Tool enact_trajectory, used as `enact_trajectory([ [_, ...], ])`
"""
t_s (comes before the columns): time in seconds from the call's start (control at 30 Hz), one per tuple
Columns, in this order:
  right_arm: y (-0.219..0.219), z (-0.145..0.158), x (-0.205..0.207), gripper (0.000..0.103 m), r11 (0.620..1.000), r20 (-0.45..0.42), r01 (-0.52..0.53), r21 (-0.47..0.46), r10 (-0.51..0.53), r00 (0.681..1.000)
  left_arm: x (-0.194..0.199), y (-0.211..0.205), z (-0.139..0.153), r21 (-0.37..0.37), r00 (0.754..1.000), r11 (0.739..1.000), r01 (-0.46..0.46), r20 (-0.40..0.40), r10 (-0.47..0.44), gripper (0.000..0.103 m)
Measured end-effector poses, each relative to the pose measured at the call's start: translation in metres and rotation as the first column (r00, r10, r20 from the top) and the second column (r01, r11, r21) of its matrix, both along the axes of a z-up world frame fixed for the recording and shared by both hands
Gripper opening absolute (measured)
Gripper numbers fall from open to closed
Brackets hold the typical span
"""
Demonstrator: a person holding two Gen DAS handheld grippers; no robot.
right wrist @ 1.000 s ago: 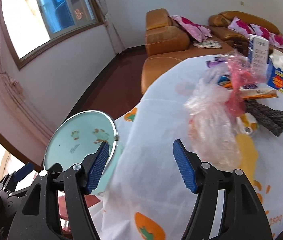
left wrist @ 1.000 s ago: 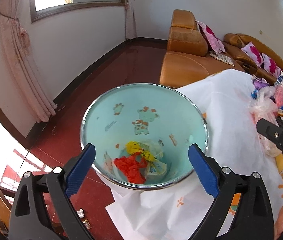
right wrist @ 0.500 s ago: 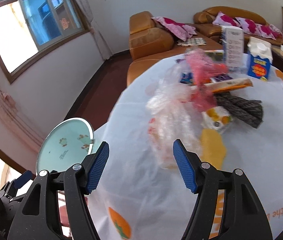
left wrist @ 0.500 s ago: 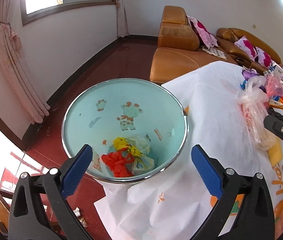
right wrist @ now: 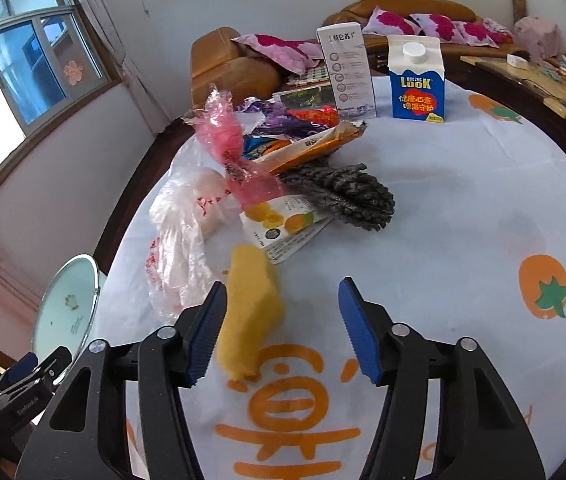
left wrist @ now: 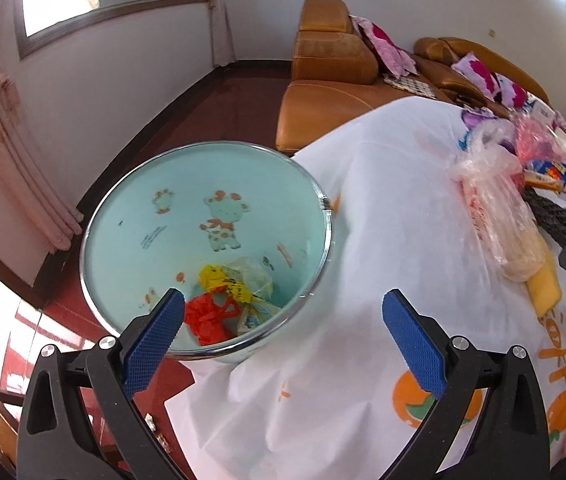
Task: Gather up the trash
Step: 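Reach right tool to the yellow sponge and grasp it, then grasp the clear plastic bag with the left tool and lift it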
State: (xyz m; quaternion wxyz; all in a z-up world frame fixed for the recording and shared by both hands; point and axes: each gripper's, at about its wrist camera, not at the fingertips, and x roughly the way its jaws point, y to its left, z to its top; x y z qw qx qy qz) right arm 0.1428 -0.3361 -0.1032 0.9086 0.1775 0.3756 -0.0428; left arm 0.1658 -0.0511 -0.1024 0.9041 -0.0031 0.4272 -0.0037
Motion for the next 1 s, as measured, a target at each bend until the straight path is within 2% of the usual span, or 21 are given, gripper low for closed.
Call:
enact_trajectory([
  [0.13, 0.005, -0.006, 0.014, 0.054, 0.999, -0.036, -0.043, -0.007, 0.043, 0.998, 0.002, -0.009, 0.001, 0.004, 1.0, 1.0, 0.022, 0.005, -0.022, 0.097],
  [0.23, 0.007, -0.014, 0.019, 0.048, 0.995, -0.06, -0.089, 0.038, 0.091, 0.994, 0.004, -0.015, 0.004, 0.006, 0.999, 0.999, 0.035, 0.01, -0.035, 0.097],
  [0.33, 0.009, -0.014, 0.018, 0.031, 0.991, -0.054, -0.123, 0.06, 0.126, 0.991, 0.006, -0.021, 0.006, 0.002, 0.999, 0.999, 0.043, 0.013, -0.043, 0.097],
  [0.47, 0.002, -0.009, 0.012, 0.024, 0.989, -0.044, -0.126, 0.075, 0.129, 0.991, 0.012, -0.035, 0.009, -0.009, 0.998, 0.998, 0.066, 0.022, -0.066, 0.097],
  [0.63, -0.028, 0.011, -0.005, 0.024, 0.995, 0.014, -0.067, 0.077, 0.066, 0.998, 0.022, -0.062, 0.016, -0.021, 0.992, 0.993, 0.119, 0.05, -0.118, 0.097],
  [0.83, -0.058, 0.029, -0.026, 0.024, 0.999, 0.057, -0.007, 0.052, 0.004, 0.998, 0.042, -0.108, 0.022, -0.086, 0.981, 0.979, 0.185, 0.079, -0.178, 0.096],
  [1.0, -0.068, 0.028, -0.031, 0.024, 0.998, 0.069, 0.018, 0.055, -0.022, 0.997, 0.061, -0.144, 0.018, -0.15, 0.973, 0.963, 0.224, 0.092, -0.212, 0.088],
])
